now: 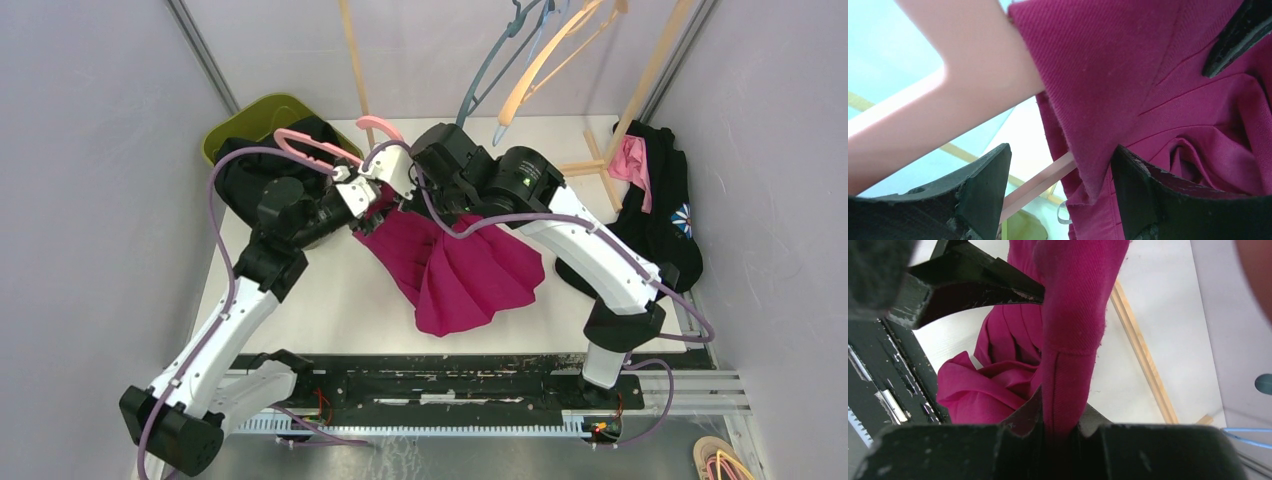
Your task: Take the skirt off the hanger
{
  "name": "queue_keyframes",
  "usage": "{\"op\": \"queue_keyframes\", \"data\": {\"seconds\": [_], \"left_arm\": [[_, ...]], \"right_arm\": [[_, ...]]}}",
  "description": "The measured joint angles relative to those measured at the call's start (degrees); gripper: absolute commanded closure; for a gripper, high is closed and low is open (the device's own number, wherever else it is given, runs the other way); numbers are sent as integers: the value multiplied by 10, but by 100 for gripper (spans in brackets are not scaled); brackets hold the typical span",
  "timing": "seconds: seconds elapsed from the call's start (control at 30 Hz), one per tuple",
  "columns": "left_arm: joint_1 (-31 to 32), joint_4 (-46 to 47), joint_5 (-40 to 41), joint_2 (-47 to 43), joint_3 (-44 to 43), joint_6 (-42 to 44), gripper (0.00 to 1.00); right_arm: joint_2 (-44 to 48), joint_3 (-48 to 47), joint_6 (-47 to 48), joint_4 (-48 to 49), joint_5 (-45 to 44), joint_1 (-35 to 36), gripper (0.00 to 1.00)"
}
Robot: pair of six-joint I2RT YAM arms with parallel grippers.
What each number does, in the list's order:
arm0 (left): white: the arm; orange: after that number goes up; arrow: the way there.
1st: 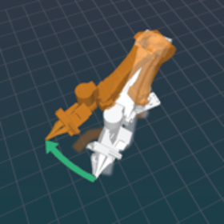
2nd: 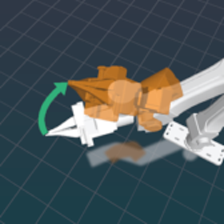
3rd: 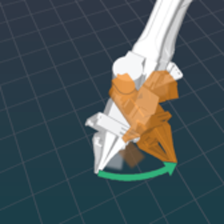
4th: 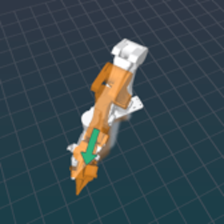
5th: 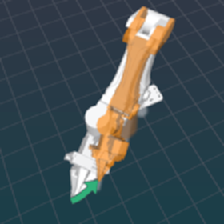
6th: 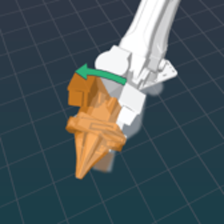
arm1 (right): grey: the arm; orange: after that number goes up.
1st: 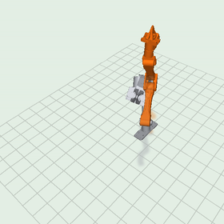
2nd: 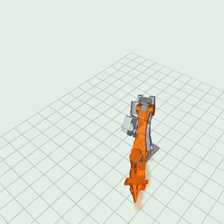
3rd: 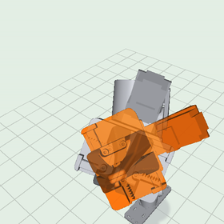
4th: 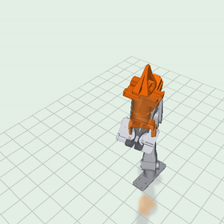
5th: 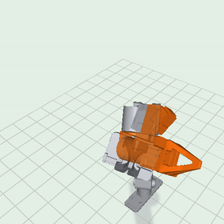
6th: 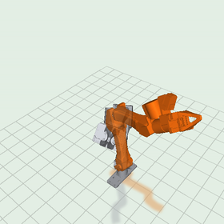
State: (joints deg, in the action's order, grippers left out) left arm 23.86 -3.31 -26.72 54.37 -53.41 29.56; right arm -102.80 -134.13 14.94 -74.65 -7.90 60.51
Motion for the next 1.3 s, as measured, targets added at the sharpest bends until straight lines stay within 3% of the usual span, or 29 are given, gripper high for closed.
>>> {"op": "queue_keyframes", "data": {"seconds": [0.33, 0.67, 0.93, 1.07, 1.3], "left_arm": [[15, 32, -52, 26, 3, -1, 22], [94, -18, -142, 14, 5, -6, 27], [104, -48, -159, 14, 3, -6, 60], [110, -46, -156, 16, 3, -3, 96], [125, -44, -152, 23, -1, 0, 97]], "right_arm": [[4, 0, -5, -8, -17, -3, 99], [6, -3, 14, -16, -5, 0, 99], [7, -3, 15, -42, 25, 5, 99], [7, -9, 16, -54, 40, 9, 99], [9, -19, 34, -71, 48, 13, 99]]}}
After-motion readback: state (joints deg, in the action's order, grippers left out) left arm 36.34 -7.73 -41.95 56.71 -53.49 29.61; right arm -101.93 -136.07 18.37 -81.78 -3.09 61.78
